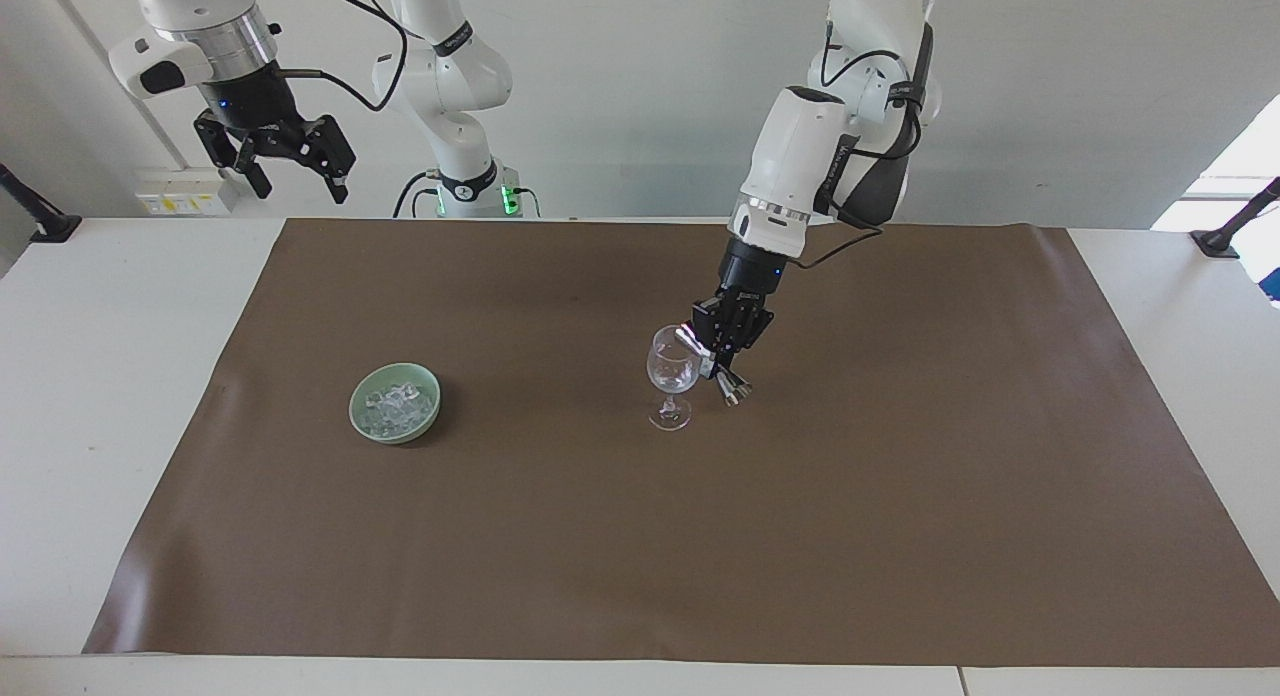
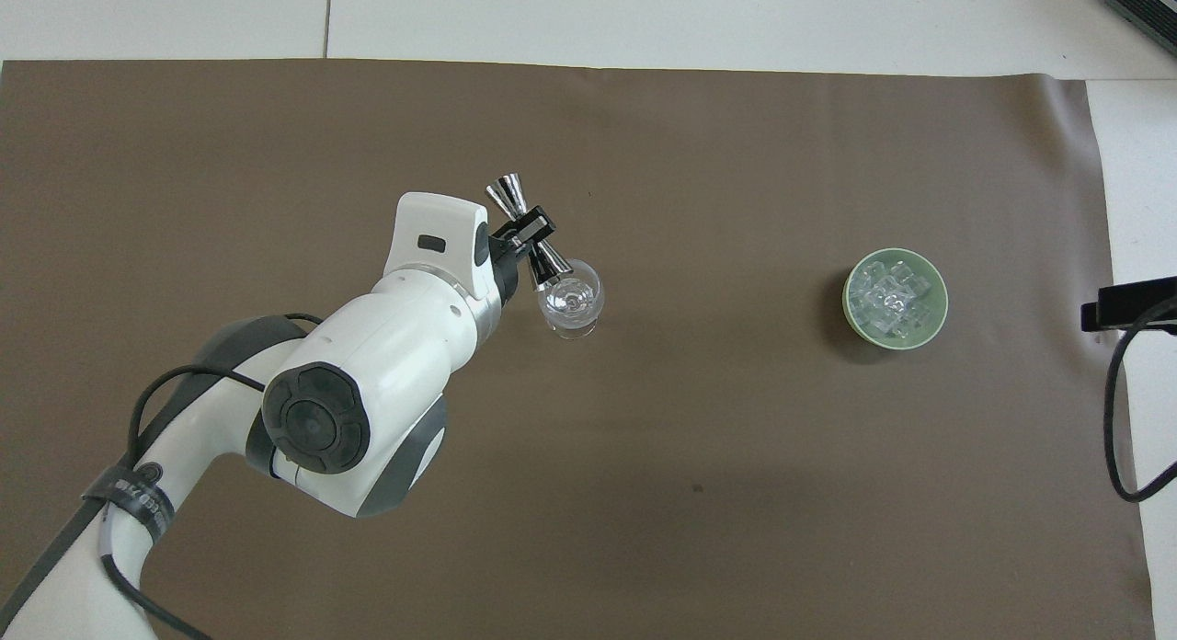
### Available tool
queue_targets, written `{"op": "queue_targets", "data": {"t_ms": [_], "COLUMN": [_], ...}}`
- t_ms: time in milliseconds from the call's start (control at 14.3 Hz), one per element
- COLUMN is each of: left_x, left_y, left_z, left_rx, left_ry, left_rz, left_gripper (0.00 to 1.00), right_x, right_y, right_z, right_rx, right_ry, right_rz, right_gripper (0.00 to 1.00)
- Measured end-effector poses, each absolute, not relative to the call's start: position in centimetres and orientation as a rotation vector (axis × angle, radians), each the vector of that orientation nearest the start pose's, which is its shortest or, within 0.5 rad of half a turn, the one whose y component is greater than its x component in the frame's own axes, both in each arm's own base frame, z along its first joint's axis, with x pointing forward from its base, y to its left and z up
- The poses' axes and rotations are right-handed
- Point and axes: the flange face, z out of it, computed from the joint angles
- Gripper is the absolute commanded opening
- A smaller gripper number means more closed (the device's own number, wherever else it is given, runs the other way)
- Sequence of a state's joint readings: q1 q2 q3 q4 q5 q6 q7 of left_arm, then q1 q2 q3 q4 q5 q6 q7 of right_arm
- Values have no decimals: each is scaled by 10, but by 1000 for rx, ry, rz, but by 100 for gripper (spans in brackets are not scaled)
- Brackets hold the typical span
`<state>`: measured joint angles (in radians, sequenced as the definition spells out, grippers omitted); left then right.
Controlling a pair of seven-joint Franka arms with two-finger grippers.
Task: Pour wine and add ice with both arms
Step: 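Tilt the jigger over the wine glass to pour with the left gripper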
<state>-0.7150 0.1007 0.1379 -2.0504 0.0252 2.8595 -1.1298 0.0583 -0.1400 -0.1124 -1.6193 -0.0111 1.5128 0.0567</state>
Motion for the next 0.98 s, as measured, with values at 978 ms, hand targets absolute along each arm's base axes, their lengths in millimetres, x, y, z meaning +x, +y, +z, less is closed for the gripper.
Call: {"op": "queue_targets", "data": {"t_ms": [978], "left_x": [516], "left_y": [-344], "left_z": [490], "left_rx": [2376], "left_ry": [615], "left_rz": [730], "left_gripper": [0], "right_x": [503], "right_y": [-33], "right_z": [670], "right_rx": [-3132], "right_ry": [174], "right_rz": [-51], "right_gripper": [100]}}
